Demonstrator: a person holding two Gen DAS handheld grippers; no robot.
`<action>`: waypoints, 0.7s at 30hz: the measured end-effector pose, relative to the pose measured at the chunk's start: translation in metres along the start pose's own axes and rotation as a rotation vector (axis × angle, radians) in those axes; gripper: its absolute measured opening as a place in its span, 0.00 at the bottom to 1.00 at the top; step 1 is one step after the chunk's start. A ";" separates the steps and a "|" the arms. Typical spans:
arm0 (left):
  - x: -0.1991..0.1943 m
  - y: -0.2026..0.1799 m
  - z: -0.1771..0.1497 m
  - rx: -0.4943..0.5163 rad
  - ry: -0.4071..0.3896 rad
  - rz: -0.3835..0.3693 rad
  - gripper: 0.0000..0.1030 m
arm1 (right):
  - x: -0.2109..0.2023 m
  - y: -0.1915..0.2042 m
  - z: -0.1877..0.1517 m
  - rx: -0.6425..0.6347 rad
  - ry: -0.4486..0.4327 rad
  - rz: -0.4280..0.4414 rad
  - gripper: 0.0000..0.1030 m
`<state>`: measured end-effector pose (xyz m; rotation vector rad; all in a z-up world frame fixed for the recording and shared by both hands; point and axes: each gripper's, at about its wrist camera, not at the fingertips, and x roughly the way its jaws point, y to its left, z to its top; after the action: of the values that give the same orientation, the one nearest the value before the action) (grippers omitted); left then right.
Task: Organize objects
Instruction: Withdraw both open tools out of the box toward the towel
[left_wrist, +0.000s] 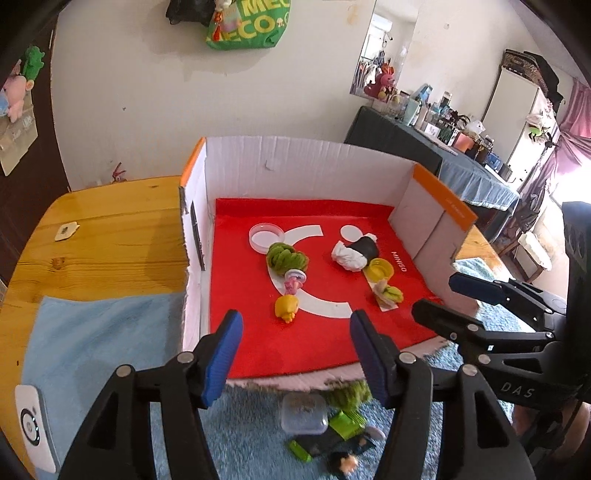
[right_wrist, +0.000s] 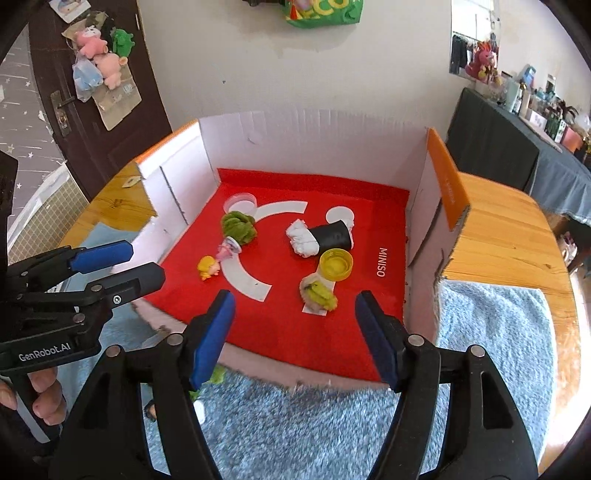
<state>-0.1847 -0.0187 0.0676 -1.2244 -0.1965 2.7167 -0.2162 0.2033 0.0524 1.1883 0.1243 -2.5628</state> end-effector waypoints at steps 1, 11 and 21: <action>-0.004 -0.001 -0.001 0.001 -0.006 0.001 0.61 | -0.004 0.001 -0.001 -0.001 -0.006 -0.002 0.65; -0.043 -0.011 -0.024 0.002 -0.055 0.009 0.69 | -0.044 0.016 -0.022 -0.019 -0.056 -0.009 0.70; -0.071 -0.020 -0.043 0.014 -0.087 0.017 0.78 | -0.076 0.026 -0.042 -0.024 -0.105 -0.013 0.76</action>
<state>-0.1037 -0.0101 0.0949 -1.1098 -0.1781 2.7837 -0.1315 0.2053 0.0838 1.0451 0.1394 -2.6208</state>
